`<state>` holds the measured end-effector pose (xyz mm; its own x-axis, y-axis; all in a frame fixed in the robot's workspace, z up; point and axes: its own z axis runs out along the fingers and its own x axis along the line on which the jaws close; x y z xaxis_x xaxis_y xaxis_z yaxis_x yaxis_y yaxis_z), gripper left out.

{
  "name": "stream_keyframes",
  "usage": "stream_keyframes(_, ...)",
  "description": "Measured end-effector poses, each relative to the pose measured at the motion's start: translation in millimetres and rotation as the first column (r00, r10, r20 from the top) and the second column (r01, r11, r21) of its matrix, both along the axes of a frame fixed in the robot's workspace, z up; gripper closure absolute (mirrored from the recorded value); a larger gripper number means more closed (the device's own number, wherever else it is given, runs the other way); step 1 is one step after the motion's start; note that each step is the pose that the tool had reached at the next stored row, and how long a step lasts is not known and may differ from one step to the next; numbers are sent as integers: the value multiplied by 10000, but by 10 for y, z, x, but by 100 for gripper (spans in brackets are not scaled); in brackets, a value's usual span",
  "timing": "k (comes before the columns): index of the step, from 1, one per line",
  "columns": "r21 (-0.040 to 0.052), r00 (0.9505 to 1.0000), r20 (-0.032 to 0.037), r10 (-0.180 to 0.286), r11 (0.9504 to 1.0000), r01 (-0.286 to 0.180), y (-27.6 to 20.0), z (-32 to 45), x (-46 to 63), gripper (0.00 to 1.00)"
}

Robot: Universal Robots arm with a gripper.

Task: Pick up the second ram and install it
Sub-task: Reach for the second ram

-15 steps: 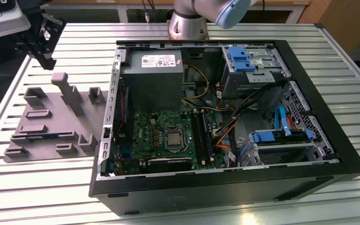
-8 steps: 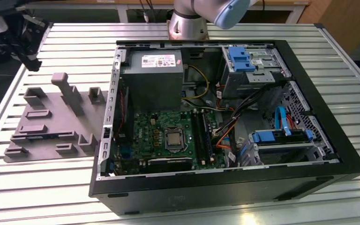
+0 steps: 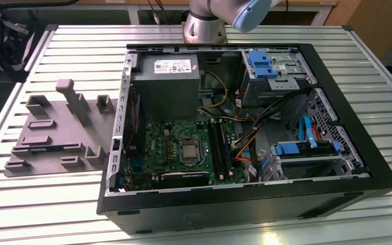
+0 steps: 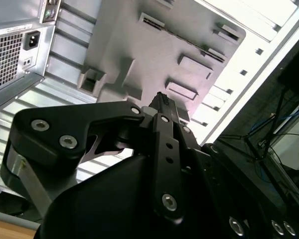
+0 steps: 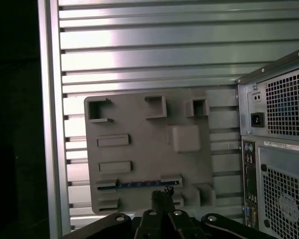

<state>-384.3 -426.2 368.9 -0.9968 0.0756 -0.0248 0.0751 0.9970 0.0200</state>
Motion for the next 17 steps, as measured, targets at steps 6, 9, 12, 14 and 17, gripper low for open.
stream_keyframes(6,0,10000,-10,1,10000,-1,-123,-34,-105,89)
stream_keyframes(9,0,10000,-24,1,10000,-1,-194,-51,-138,89)
stream_keyframes(12,-1,10000,-28,2,10000,-2,-210,-56,-157,89)
stream_keyframes(14,-1,10000,-28,8,10000,-8,-210,-56,-158,89)
stream_keyframes(17,0,10000,-28,14,10000,-14,-210,-57,-158,89)
